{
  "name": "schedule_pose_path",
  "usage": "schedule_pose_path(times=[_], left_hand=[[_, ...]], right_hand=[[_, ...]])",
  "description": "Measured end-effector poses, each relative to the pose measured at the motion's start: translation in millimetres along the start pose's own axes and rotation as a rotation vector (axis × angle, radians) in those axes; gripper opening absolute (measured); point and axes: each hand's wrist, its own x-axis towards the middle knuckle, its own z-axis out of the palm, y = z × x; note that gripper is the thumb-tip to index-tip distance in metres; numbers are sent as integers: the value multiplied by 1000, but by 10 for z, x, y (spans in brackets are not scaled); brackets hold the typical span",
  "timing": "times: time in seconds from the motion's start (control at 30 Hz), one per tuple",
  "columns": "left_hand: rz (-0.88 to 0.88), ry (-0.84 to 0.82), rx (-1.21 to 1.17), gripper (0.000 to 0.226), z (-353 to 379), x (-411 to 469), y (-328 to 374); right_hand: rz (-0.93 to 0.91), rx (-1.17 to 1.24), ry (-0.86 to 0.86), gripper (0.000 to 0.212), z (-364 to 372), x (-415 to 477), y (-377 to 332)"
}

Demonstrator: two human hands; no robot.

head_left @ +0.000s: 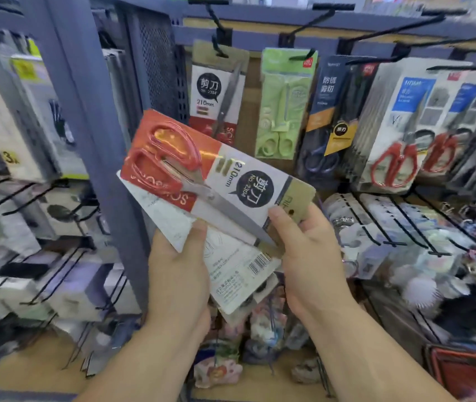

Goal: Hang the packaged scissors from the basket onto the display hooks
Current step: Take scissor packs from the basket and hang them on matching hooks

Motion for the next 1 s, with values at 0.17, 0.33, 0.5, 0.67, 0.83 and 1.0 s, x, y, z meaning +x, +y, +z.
schedule_pose_path(times=[0.17,0.33,0.5,0.67,0.83,1.0], left_hand=[[-25,-22,-27,15,-34,-35,67],[-24,-41,48,14,-97,5,63],[-7,-97,153,13,-169,72,67],[-18,-149,181,16,-227,109,91],[-15,-159,203,24,-397,91,168],[30,-165,190,27,-513,30,382]], right_hand=[[114,124,111,20,167,-58,121],[185,273,176,19,290,-147,213],[415,368,38,34,130,-57,222],[315,393,120,41,-86,36,211],[68,249,292,17,-343,244,-141],[-209,-167,369,26,-520,409,-406]])
